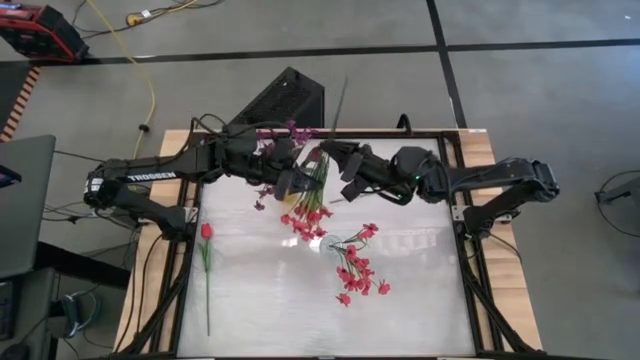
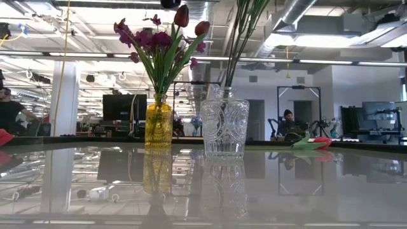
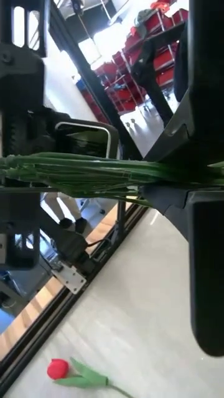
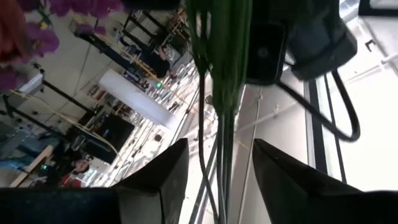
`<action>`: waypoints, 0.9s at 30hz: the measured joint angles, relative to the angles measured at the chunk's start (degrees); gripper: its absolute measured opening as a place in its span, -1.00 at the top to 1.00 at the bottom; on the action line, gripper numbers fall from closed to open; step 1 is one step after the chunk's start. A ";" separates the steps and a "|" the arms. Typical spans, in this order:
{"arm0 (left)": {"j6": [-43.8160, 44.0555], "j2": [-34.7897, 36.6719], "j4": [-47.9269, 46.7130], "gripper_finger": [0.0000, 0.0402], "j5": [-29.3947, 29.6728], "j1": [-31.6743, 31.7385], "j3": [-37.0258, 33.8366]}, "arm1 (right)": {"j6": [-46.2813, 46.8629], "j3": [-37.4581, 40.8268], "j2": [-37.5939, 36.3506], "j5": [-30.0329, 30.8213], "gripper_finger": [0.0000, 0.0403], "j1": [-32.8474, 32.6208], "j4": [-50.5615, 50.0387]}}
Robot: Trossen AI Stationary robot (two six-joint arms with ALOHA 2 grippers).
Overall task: Sort flowers into vase by color
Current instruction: Put the pink flowers into the transparent vase
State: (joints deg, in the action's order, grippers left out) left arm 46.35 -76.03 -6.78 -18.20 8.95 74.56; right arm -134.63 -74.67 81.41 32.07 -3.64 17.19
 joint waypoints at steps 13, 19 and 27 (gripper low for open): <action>-8.65 0.56 2.22 0.52 0.06 -0.05 0.00 | 15.54 0.00 -0.82 3.99 0.90 -1.99 -2.04; -8.57 1.69 8.95 0.07 -6.53 2.45 -0.07 | 34.28 0.00 -6.10 3.22 0.90 -0.47 -16.59; -16.77 11.00 2.80 -0.11 4.52 7.43 -0.04 | 79.04 -0.07 -22.10 -16.66 0.90 12.34 -39.27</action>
State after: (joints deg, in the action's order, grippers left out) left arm 29.58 -65.03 -3.98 -13.67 16.38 74.52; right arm -55.59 -74.74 59.31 15.40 8.71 -22.07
